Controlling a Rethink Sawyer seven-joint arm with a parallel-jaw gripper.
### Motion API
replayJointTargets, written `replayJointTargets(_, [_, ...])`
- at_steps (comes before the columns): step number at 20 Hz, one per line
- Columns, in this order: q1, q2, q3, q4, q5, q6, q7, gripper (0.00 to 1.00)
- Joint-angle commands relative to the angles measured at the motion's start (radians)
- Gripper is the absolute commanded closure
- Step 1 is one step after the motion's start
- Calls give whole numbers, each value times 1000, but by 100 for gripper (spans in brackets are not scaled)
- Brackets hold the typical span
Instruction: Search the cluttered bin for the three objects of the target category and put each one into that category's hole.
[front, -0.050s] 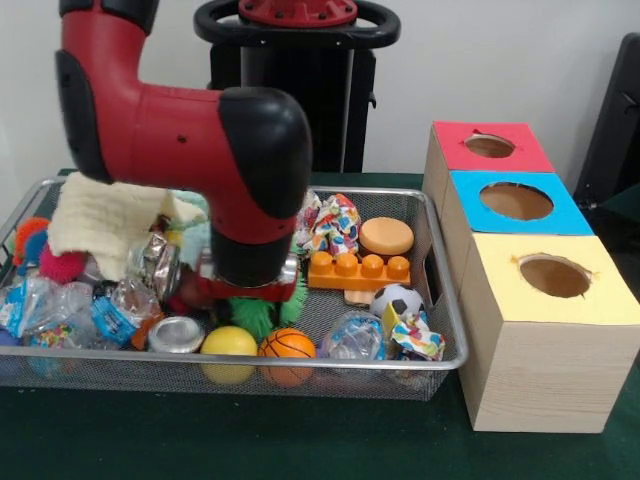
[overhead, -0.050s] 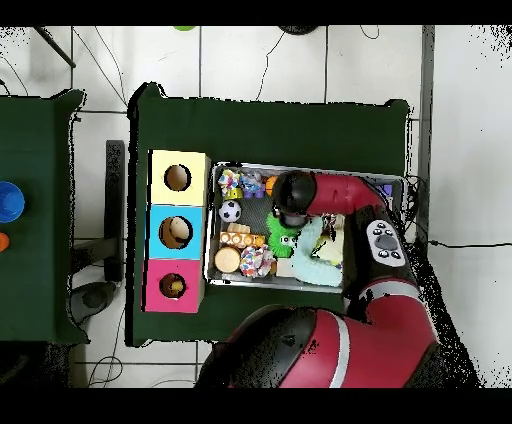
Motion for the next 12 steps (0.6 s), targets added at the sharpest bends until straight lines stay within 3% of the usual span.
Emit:
replayJointTargets(1, [-70, 173, -202, -55, -150, 384, -97, 0])
replayJointTargets(4, [-65, 171, -215, -68, -160, 439, -111, 0])
replayJointTargets(12, [-65, 168, -219, -72, -151, 453, -121, 0])
